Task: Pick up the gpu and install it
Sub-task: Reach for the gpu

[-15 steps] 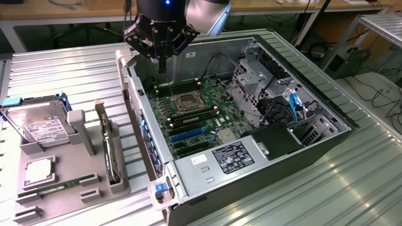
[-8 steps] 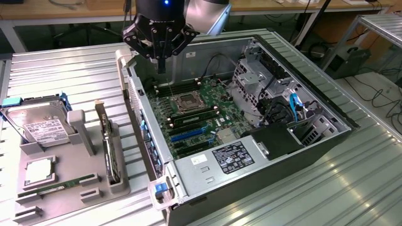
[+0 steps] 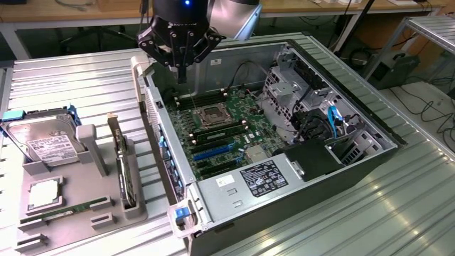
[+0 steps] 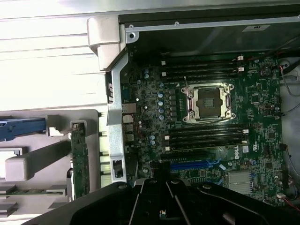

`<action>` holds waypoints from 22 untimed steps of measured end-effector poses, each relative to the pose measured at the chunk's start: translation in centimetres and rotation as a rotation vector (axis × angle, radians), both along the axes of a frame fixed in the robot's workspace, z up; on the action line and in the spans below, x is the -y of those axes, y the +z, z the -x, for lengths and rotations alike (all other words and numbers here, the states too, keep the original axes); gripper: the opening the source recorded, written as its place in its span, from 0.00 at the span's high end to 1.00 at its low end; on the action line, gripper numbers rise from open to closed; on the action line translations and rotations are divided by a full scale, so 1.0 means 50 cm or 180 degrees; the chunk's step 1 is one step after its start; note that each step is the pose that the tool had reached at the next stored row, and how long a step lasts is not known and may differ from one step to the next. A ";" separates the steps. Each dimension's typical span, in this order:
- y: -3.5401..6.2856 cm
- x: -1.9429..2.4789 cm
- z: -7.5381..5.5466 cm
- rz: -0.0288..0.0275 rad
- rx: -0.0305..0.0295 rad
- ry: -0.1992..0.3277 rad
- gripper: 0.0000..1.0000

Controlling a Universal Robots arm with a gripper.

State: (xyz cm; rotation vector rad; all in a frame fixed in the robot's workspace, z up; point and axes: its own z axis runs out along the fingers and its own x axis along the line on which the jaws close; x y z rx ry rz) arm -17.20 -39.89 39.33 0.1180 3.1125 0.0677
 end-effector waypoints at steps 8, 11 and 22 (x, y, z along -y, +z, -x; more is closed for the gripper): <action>0.000 0.0000 0.004 0.0000 0.0000 0.0000 0.89; 0.000 0.0000 0.008 0.0000 0.0000 0.0000 0.89; 0.000 0.0000 0.014 0.0000 0.0000 0.0000 0.89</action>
